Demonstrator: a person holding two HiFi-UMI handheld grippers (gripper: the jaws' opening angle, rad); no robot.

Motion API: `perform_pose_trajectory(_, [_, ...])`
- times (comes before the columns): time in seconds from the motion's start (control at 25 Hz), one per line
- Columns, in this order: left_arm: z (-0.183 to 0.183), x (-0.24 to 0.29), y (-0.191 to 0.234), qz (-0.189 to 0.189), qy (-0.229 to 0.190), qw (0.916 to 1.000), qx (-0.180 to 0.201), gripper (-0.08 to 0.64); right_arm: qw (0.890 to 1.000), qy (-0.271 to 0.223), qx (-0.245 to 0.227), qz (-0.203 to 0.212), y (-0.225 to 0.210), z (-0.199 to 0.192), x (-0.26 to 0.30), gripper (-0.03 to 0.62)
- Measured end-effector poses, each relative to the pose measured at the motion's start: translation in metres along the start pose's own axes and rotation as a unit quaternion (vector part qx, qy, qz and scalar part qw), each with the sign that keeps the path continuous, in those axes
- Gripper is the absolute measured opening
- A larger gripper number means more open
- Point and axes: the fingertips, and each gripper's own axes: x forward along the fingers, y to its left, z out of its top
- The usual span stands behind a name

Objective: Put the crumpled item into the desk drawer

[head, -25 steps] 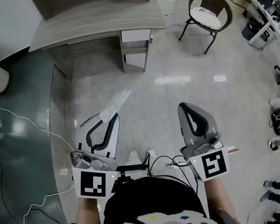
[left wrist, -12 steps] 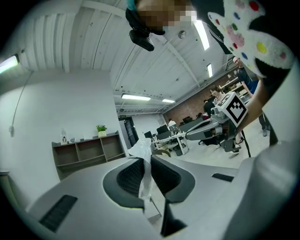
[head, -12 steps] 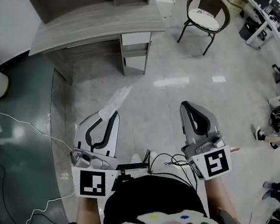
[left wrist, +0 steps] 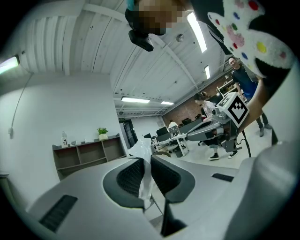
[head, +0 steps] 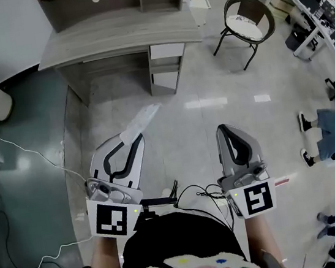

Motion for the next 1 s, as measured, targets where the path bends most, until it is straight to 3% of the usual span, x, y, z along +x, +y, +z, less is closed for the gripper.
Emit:
perform_pose_trajectory(0.52, [-0.011,0.025,0.016,0.008,0.002,0.9999,-0.015,0.049,1.000,0.007,0.004,-0.002,-0.020,-0.012,0.026,0.009])
perform_pose_trajectory(1.0, [-0.018,0.120,0.052,0.042,0.015,0.9988,-0.016,0.049,0.999,0.002,0.008,0.036,-0.092,-0.033,0.116,0.009])
